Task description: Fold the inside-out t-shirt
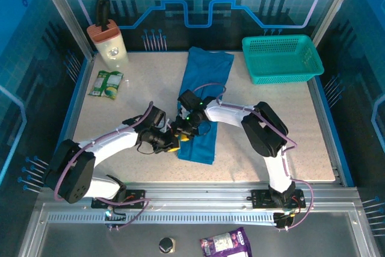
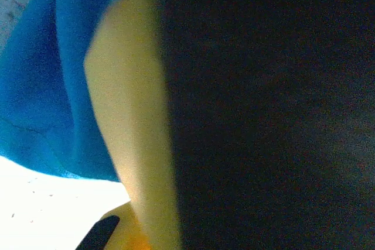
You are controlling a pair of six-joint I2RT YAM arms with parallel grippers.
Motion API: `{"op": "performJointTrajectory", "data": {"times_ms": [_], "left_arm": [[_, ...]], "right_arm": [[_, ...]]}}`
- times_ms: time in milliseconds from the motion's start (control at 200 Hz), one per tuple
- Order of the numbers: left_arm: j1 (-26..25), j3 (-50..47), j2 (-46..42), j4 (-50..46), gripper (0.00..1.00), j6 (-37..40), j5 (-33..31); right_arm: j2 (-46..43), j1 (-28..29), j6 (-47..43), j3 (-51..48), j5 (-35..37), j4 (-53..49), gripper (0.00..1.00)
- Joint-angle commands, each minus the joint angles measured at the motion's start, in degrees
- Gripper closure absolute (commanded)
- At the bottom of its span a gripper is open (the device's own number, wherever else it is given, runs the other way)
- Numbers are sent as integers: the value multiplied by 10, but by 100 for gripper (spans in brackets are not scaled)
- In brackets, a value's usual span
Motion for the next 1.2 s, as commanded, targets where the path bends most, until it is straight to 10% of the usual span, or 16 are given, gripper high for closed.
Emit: {"op": "performJointTrajectory", "data": {"times_ms": [0, 345, 745, 1196], "left_arm": [[-4, -4, -11, 13, 95, 11, 17], [-5, 1, -24, 0, 94, 12, 1], [-4, 7, -37, 16, 92, -4, 9], [23, 32, -112, -67, 75, -26, -105]], "right_arm": [[6, 15, -30, 18, -5, -73, 60], [-38, 11, -38, -6, 1, -91, 61], [-35, 11, -42, -4, -12, -77, 100], [-79, -12, -55, -39, 0, -77, 100]]}}
